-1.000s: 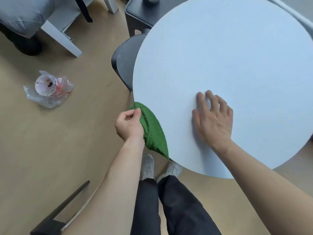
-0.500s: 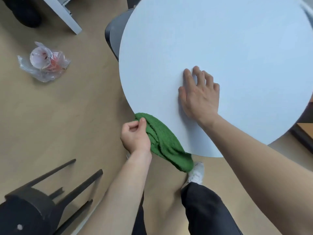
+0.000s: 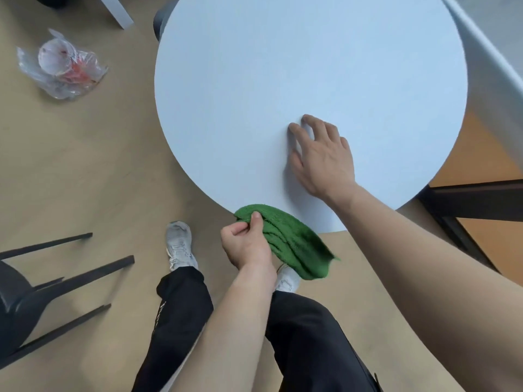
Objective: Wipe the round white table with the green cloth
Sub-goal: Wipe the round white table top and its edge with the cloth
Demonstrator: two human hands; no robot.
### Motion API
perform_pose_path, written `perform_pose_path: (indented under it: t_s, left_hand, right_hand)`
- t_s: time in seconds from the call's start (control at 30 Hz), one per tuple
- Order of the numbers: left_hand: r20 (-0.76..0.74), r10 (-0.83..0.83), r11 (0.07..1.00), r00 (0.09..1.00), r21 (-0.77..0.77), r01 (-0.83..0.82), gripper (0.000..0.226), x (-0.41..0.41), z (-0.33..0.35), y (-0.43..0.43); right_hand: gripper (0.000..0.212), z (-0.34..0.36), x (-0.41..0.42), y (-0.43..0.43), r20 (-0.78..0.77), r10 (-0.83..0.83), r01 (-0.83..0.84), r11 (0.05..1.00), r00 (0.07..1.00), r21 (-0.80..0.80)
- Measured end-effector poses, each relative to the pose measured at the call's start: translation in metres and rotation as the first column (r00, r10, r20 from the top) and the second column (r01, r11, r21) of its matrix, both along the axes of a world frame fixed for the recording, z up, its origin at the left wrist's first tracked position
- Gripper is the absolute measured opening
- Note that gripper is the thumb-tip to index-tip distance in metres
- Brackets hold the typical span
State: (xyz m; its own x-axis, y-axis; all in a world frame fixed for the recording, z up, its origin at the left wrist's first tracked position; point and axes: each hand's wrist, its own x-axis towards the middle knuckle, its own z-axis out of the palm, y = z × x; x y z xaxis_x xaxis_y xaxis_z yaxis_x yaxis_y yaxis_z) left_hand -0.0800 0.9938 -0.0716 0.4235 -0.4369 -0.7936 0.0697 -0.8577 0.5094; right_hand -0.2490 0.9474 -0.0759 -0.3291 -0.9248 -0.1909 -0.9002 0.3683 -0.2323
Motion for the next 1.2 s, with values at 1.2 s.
perform_pose_path:
  t_s: [1.2]
  left_hand:
    - [0.637, -0.666, -0.367, -0.389, 0.176, 0.914, 0.043, -0.107, 0.038, -0.088]
  right_hand:
    - [0.067, 0.013, 0.075, 0.105, 0.628, -0.729, 0.938, -0.055, -0.273, 0.343]
